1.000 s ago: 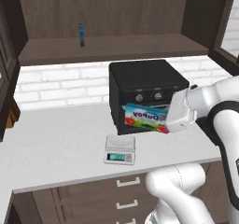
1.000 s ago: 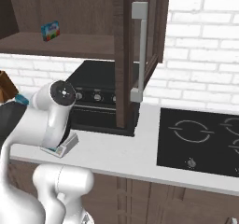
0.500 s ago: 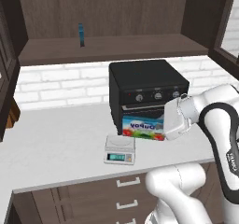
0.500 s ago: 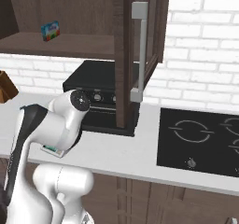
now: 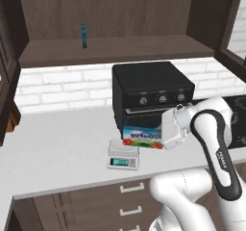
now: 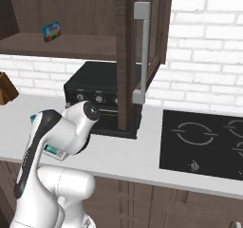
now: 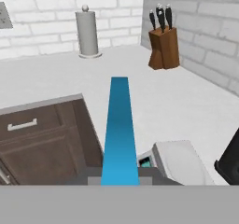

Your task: Pick the boxed food and place it on the digital scale for weighing, and close the cabinet.

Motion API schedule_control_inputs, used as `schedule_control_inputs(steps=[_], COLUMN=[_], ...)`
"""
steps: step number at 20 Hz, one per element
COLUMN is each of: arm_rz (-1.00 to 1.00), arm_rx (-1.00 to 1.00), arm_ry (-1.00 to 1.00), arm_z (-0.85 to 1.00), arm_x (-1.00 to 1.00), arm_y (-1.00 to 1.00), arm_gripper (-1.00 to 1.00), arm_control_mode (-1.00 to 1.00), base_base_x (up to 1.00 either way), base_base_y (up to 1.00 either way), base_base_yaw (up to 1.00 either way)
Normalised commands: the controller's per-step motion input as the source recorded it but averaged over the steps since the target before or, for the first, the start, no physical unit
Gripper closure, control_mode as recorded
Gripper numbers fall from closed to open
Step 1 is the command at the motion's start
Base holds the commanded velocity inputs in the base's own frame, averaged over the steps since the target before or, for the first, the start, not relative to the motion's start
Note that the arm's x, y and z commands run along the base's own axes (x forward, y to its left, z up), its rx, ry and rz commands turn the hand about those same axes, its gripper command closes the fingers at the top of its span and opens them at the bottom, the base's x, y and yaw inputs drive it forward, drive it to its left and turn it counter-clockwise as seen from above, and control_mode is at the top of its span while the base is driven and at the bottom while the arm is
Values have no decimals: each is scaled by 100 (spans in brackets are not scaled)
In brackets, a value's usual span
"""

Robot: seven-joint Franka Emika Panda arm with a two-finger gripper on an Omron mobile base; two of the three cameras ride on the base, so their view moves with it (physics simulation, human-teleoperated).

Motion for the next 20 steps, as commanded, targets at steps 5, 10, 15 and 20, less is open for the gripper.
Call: schedule_control_inputs(steps=[5, 10, 15, 20], arm_rz=[0, 0, 0, 0], arm_rx=[0, 0, 0, 0], arm_ry=[0, 0, 0, 0], arm_z=[-33, -29, -23, -21], arm_x=[51, 39, 27, 25], arm_y=[4, 3, 2, 14], arm_gripper=[100, 100, 100, 100], arm_control_mode=[-100, -100, -100, -100], base_base_x=[0, 0, 0, 0], base_base_y=[0, 0, 0, 0], base_base_yaw=[0, 0, 0, 0])
